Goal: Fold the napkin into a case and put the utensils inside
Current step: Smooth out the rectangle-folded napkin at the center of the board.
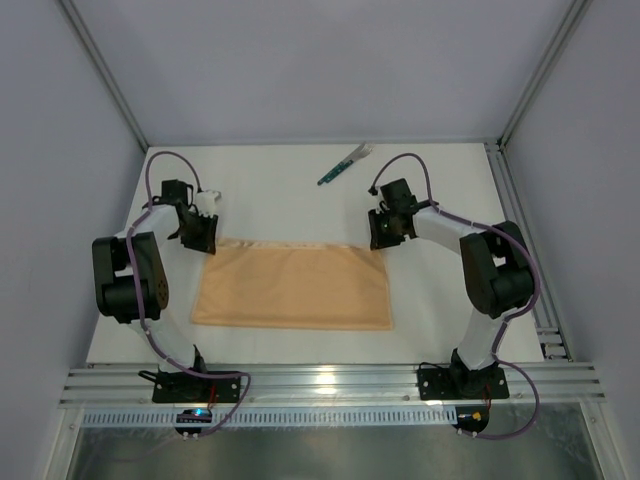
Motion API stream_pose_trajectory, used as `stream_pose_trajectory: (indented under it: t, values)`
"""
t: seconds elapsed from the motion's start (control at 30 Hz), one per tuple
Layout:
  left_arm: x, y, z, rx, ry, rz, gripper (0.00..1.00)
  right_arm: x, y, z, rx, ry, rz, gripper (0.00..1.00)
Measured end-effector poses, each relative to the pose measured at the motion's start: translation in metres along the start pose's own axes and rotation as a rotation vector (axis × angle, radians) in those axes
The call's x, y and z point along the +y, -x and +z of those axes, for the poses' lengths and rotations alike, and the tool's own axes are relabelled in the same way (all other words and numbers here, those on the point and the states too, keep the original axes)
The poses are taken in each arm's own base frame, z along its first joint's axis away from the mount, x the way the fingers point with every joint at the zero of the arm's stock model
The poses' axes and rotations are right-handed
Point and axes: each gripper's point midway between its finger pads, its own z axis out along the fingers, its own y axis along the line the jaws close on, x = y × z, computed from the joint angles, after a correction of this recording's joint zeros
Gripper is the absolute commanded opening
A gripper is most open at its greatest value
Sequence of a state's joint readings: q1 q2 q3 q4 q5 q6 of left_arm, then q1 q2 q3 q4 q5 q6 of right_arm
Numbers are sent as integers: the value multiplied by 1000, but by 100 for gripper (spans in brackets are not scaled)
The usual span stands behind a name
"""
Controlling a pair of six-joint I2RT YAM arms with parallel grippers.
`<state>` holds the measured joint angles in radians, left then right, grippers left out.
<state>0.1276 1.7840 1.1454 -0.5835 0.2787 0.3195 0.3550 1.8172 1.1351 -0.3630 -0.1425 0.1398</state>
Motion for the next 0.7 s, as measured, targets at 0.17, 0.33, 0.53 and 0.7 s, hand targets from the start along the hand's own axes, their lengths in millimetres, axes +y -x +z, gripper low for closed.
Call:
stream_pose_trajectory:
  t: [0.17, 0.33, 0.53, 0.7]
  values:
    - [1, -5, 1, 9, 4, -6, 23, -2, -3, 1, 11, -20, -31, 28]
    - [1, -5, 1, 8, 4, -8, 16, -6, -6, 4, 23, -35, -38, 20]
    - [0, -5, -1, 3, -2, -8, 4, -6, -6, 5, 24, -36, -42, 4]
    - [-2, -3, -5, -10, -3, -5, 0, -6, -6, 5, 23, -35, -42, 4]
